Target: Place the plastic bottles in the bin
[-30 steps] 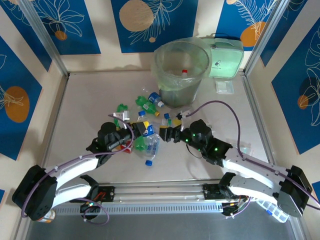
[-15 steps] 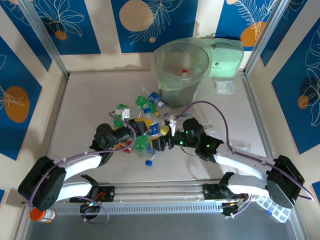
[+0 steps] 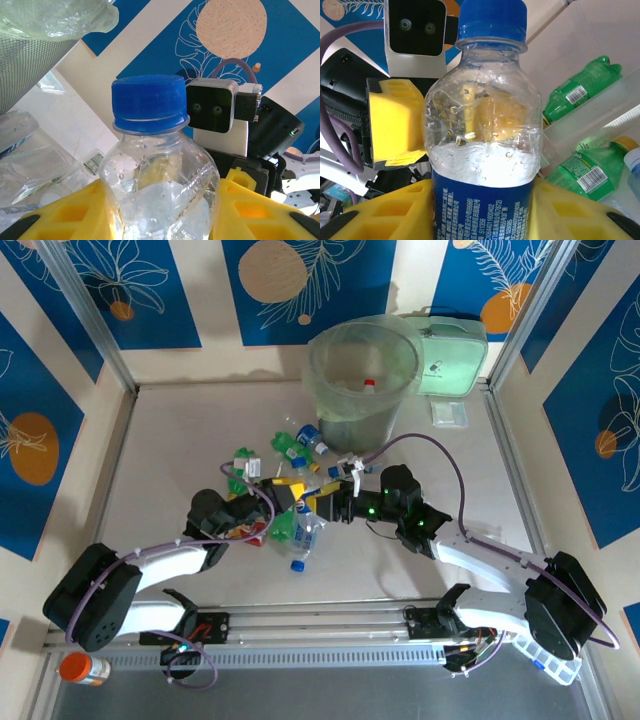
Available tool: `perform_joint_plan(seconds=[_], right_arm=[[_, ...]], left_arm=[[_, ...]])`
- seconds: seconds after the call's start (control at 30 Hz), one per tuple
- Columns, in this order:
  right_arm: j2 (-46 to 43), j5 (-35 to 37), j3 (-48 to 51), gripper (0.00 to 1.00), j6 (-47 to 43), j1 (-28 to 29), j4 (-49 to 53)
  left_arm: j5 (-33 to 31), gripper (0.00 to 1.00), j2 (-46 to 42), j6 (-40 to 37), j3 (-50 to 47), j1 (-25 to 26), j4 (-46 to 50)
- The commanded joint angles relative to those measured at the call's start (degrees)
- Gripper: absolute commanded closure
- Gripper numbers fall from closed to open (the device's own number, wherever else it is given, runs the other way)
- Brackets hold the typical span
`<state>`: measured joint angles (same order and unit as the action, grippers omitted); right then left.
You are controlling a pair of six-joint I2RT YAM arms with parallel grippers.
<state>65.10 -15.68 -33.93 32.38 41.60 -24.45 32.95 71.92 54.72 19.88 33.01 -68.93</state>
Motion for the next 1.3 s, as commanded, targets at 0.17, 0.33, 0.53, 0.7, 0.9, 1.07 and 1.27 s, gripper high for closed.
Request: perform_joint_plan(seconds=[0.17,0.33,0.53,0.7,0.9,1.07,1.27], right_arm=[[-3.4,1.6,-0.8,0.61,-1.2,1.2,3.4],[-8.9,13.3,-4.5,0.65,-6.8,4.3,13.7],[-9.6,31.5,-15.8,0.65,-15.6,8.5,27.3],[-3.7,42.5,-28.4,0.65,-19.9,6.1,33.9],[6.3,42.5,-43.6,0.65,-20.9,-3.9,39.8],[16.4,40.4,-56.0,0.65,-20.3,-12.5,45.8],[28.0,36.4,-67.9,0.64,-20.0,-18.9,51.8]], left_arm=[[-3.8,0.09,-12.4,-1.7,-1.1,0.1,9.8],[-17.9,0.01,-34.4,-9.2,-0.9,0.1,37.2],[-37.6,0.0,-52.8,-17.9,-1.1,0.2,61.6],[-45.9,0.05,-56.2,-17.0,-2.4,0.2,69.0],[-52.1,0.05,-59.4,-14.6,-2.8,0.1,74.8],[-51.5,0.05,-59.8,-13.8,-3.0,0.1,75.0],[-51.2,0.04,-59.6,-13.0,-3.3,0.1,74.9]])
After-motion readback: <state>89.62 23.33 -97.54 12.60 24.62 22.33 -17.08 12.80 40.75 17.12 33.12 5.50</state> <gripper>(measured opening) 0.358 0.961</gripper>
